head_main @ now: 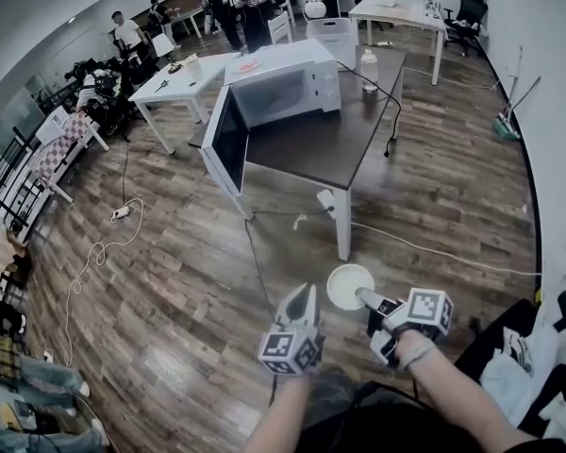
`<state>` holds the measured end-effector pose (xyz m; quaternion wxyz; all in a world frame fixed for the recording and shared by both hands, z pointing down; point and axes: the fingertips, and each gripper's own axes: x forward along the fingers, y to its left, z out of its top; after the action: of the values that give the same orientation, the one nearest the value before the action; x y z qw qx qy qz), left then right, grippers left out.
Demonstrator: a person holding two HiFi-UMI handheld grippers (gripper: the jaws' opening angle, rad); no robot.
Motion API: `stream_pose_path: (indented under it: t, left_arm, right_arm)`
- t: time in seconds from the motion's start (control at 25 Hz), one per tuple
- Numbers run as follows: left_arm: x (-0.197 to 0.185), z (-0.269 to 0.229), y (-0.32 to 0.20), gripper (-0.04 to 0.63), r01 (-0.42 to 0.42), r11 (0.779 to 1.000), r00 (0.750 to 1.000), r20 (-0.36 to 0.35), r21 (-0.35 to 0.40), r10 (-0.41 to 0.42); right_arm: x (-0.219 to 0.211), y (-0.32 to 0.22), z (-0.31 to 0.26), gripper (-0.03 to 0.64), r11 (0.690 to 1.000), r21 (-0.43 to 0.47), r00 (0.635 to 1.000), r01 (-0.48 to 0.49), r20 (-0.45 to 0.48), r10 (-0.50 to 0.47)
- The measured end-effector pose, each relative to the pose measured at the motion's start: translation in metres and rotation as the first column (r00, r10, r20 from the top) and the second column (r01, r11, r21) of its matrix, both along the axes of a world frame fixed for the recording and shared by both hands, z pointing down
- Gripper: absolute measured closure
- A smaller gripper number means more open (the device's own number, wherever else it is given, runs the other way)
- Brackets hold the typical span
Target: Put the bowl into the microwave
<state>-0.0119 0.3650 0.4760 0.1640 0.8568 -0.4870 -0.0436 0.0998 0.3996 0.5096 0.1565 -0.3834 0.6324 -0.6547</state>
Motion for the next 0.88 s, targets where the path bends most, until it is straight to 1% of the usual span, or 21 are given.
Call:
stream_pose_path:
  t: [0.16, 0.32, 0.4, 0.68, 0.88]
  left_arm:
    - [0.0, 0.001, -0.01, 0.583, -0.002, 1.0, 1.0, 0.008, -0.007, 0.002]
    - [0.002, 0.003, -0.024, 0.583, -0.032, 0.999, 0.999, 0.029, -0.003, 0.032]
    - [-0.001, 0.006, -0.035, 0.583, -0.024, 1.0, 0.999, 0.024, -0.007, 0.024]
    - [-0.012, 0.003, -0.096, 0.583, 0.009, 1.0, 1.0, 0.005, -0.001, -0.009]
    - [-0.015, -0.001, -0.144, 0.583, 0.015, 1.0, 1.0, 0.0, 0.01, -0.015]
  right_arm:
    - [0.001, -0.011, 0.004, 0.477, 1.0, -0.014, 1.0, 0.003, 0.003, -0.003]
    - [-0.003, -0.028, 0.008, 0.477, 1.0, -0.025, 1.0, 0.008, 0.004, -0.007]
    - [-0.005, -0.04, 0.01, 0.477, 1.0, -0.023, 1.0, 0.008, 0.007, -0.008]
    - [-0.01, -0.097, 0.008, 0.477, 1.0, -0.022, 1.0, 0.013, -0.005, -0.013]
    - [-0.017, -0.141, 0.004, 0.477, 1.0, -0.016, 1.0, 0.018, -0.023, -0.019]
